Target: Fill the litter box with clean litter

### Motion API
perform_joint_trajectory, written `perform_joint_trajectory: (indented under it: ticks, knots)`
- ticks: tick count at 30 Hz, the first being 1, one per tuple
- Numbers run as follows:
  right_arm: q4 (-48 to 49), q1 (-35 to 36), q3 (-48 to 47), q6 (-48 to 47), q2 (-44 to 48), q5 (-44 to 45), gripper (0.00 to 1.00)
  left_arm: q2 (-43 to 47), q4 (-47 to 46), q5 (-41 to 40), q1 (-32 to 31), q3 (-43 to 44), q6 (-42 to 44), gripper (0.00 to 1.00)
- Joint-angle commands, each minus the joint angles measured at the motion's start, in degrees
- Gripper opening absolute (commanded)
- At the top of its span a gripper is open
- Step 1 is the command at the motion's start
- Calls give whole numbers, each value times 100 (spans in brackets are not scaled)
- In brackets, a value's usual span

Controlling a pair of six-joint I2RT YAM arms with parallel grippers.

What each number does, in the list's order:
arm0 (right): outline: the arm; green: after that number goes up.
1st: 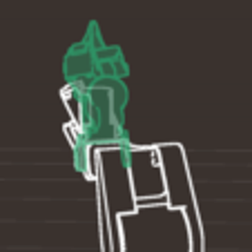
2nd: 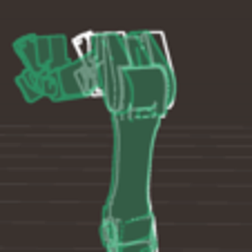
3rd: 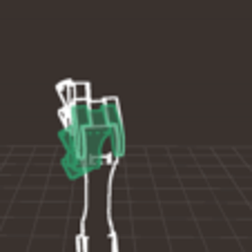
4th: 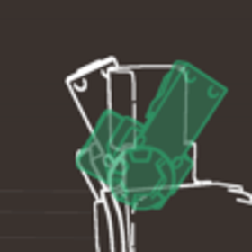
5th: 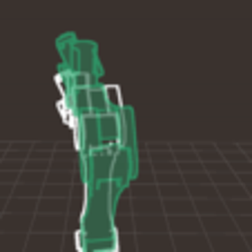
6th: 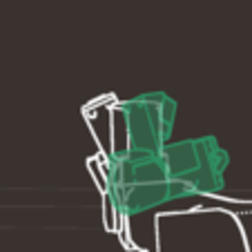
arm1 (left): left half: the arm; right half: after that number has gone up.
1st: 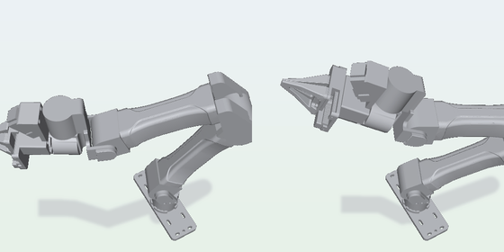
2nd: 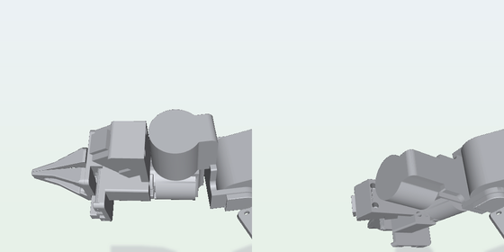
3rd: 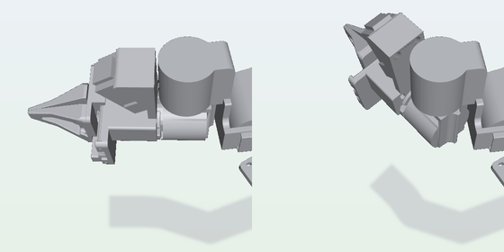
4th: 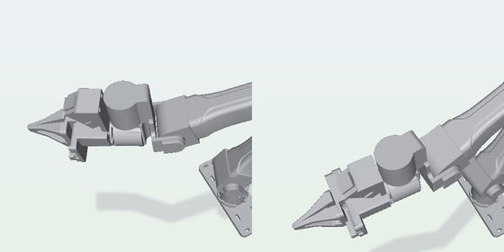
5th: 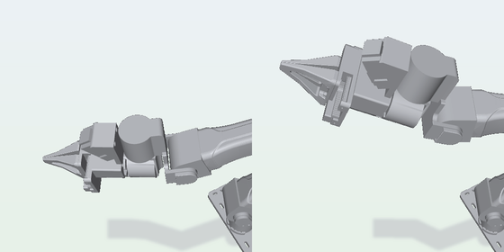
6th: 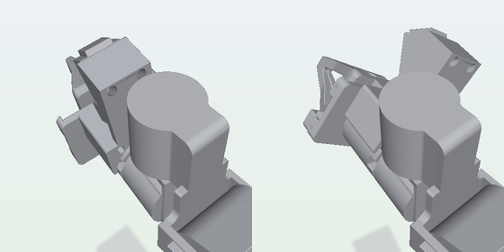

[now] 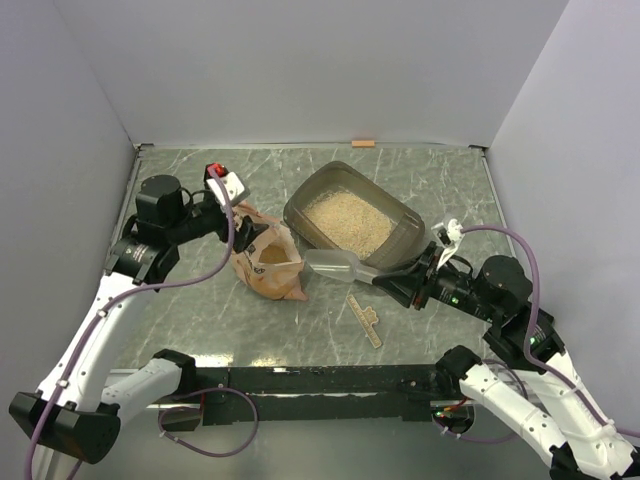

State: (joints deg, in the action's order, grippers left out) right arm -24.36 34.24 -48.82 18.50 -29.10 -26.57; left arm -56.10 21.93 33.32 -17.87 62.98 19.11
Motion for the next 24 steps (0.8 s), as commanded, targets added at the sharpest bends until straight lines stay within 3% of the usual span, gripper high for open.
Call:
perform_joint_trajectory:
  ticks: [1, 7, 17, 20, 24]
  knots:
    - [-253, -5, -32, -119, 229, -129, 0, -68, 154, -273, -41, 198, 1401, 99]
    - [-420, -14, 57, -110, 335, -200, 0, -577, 487, -449, -59, 416, 2184, 99]
    - [-420, -14, 302, -66, 563, -630, 0, -1614, 988, -599, -68, 1067, 2500, 96]
    - [-403, -5, 382, -84, 590, -674, 0, -1676, 1224, -485, -94, 1225, 2545, 93]
    - [-280, -14, 496, -22, 546, -736, 0, -1677, 1375, -362, -94, 1243, 2571, 81]
